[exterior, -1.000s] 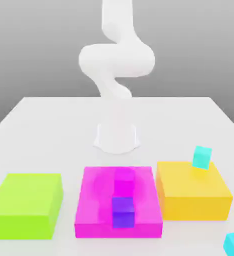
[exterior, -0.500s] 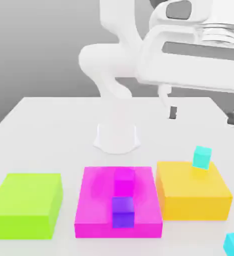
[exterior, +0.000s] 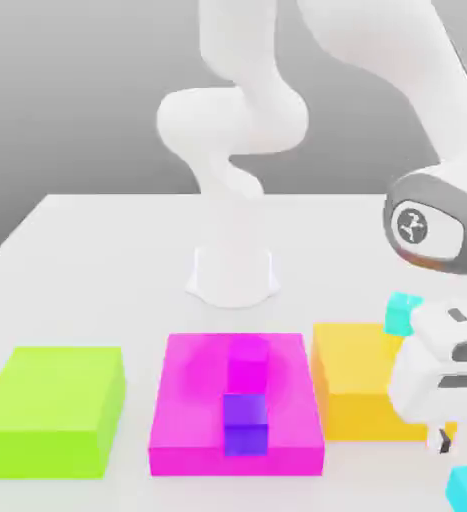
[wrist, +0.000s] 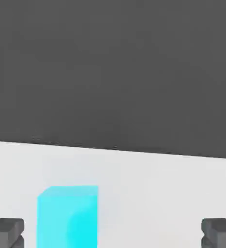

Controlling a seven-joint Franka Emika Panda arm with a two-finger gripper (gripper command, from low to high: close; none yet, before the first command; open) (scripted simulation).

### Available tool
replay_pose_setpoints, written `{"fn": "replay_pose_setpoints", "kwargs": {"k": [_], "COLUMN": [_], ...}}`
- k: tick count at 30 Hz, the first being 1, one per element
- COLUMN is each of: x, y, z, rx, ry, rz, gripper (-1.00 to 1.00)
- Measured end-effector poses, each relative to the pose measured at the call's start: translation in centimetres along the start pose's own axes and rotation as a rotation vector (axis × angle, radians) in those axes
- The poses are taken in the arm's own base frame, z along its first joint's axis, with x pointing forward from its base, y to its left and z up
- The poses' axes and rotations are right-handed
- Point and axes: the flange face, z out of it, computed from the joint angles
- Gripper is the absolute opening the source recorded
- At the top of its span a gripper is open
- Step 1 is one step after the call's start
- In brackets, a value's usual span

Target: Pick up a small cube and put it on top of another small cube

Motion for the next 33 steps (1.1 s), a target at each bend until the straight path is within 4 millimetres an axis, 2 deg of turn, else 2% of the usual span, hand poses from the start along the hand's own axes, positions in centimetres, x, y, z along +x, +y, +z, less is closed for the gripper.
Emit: {"fn": "replay_pose_setpoints", "kwargs": {"k": [3, 4, 9, 10, 12, 15, 18, 22, 26, 29, 30, 32, 33], "x": [-0.6, -0.7, -0.7, -0.7, -0.7, -0.3, 2.5, 6.5, 9.6, 12.1, 12.7, 12.8, 12.8], "y": [-0.2, -0.1, -0.2, -0.1, -0.2, 0.2, 3.1, 8.2, 13.8, 18.9, 20.6, 22.8, 23.2], "z": [4.6, 6.0, 6.0, 6.7, 5.1, 1.1, -1.2, -3.8, -6.4, -8.2, -8.8, -9.6, -9.0], "rx": [-0.003, -0.004, -0.002, -0.003, -0.003, -0.006, -0.027, -0.048, -0.051, -0.039, -0.032, -0.016, -0.012], "ry": [-0.014, -0.015, -0.015, -0.015, -0.016, -0.014, -0.001, 0.009, 0.008, 0.0, -0.003, -0.011, -0.012], "rz": [0.0, 0.0, 0.0, -0.001, 0.0, 0.007, 0.06, 0.157, 0.266, 0.374, 0.409, 0.446, 0.453], "gripper": [0.0, -1.0, -1.0, -1.0, -1.0, -1.0, -1.0, -1.0, -1.0, -1.0, -1.0, -1.0, -1.0]}}
